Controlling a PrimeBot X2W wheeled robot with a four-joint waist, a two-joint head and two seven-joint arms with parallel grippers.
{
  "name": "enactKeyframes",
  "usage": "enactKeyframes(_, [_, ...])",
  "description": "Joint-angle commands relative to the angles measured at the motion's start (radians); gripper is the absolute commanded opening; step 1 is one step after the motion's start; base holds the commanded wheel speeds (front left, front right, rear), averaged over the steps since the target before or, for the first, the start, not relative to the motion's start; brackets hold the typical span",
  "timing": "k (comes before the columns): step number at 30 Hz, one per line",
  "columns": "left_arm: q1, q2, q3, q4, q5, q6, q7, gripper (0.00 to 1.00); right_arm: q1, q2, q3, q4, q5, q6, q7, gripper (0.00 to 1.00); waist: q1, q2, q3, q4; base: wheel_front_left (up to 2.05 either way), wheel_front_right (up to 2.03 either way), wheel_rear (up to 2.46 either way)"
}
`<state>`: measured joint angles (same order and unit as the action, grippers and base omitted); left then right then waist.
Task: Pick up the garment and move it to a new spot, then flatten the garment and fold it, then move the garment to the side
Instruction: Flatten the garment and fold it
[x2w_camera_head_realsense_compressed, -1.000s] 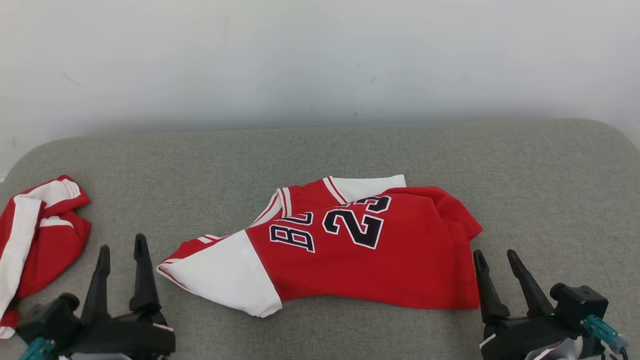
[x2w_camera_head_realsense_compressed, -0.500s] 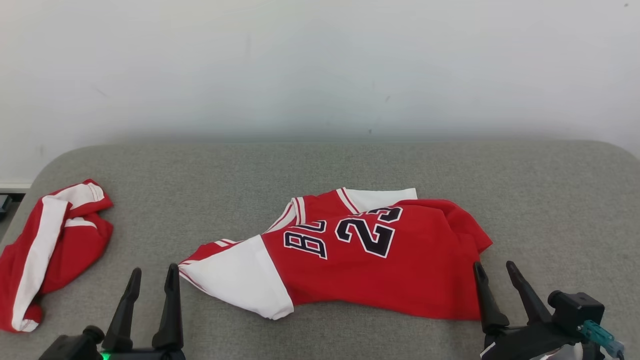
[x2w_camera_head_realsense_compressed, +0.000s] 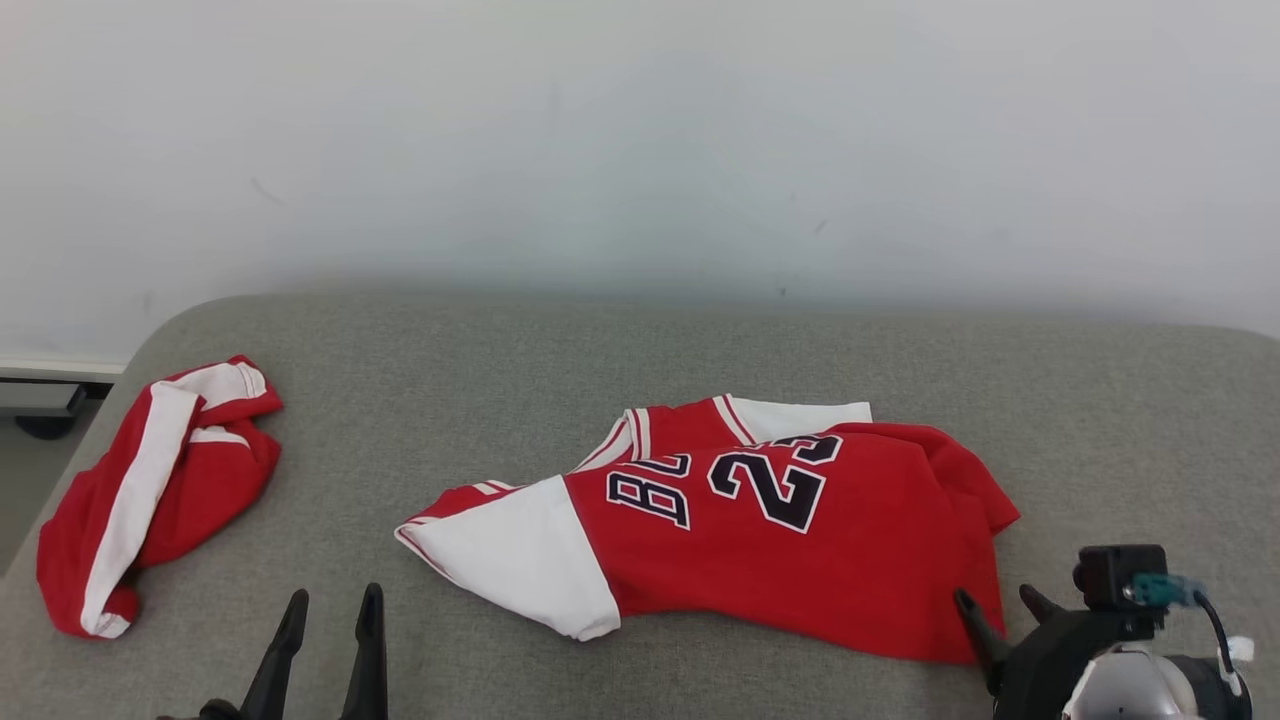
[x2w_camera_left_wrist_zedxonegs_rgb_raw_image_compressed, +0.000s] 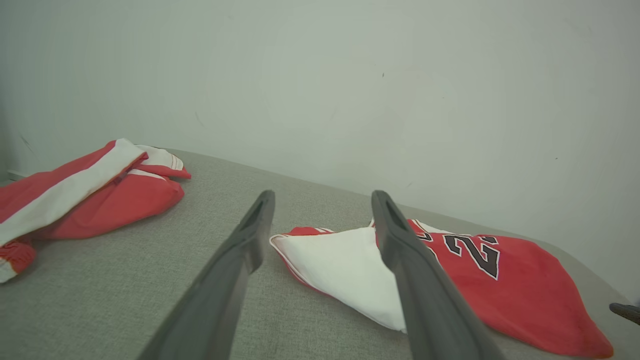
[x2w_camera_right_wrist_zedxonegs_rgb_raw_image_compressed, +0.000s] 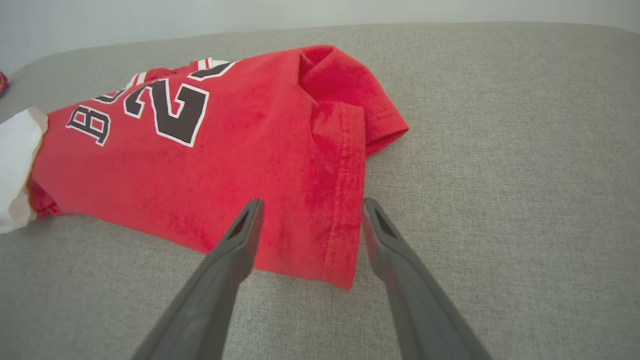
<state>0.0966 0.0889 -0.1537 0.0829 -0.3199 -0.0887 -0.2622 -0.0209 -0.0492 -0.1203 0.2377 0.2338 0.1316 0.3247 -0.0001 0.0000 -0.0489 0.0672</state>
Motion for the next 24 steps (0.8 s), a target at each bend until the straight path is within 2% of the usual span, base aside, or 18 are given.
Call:
enactKeyframes(1, [0.011, -0.002, 0.003, 0.002, 0.013, -0.005, -0.004, 1.0, 0.003, -0.002, -0.002, -0.042, -0.016, -0.002, 0.085, 1.0, 0.0001, 0.0, -0.004, 0.007, 0.0, 0.0, 0.0])
enactKeyframes(6, [0.008, -0.007, -0.001, 0.013, 0.021, -0.012, -0.004, 1.0, 0.018, -0.002, 0.008, -0.16, -0.071, -0.002, 0.354, 1.0, 0.0001, 0.0, -0.003, 0.02, 0.0, 0.0, 0.0])
enactKeyframes(12, [-0.008, -0.01, -0.008, 0.021, 0.027, -0.02, -0.004, 1.0, 0.04, -0.003, -0.009, -0.251, -0.121, -0.002, 0.526, 1.0, 0.0001, 0.0, 0.008, 0.043, 0.0, 0.0, 0.0])
enactKeyframes(18, [-0.024, -0.012, -0.011, 0.024, 0.028, -0.024, -0.004, 1.0, 0.054, -0.003, -0.039, -0.281, -0.164, -0.002, 0.583, 1.0, 0.0001, 0.0, 0.038, 0.064, 0.0, 0.0, 0.0])
enactKeyframes(24, [-0.048, -0.015, -0.011, 0.025, 0.027, -0.03, -0.003, 1.0, 0.04, -0.003, -0.076, -0.25, -0.172, -0.002, 0.563, 1.0, 0.0001, 0.0, 0.085, 0.078, 0.0, 0.0, 0.0])
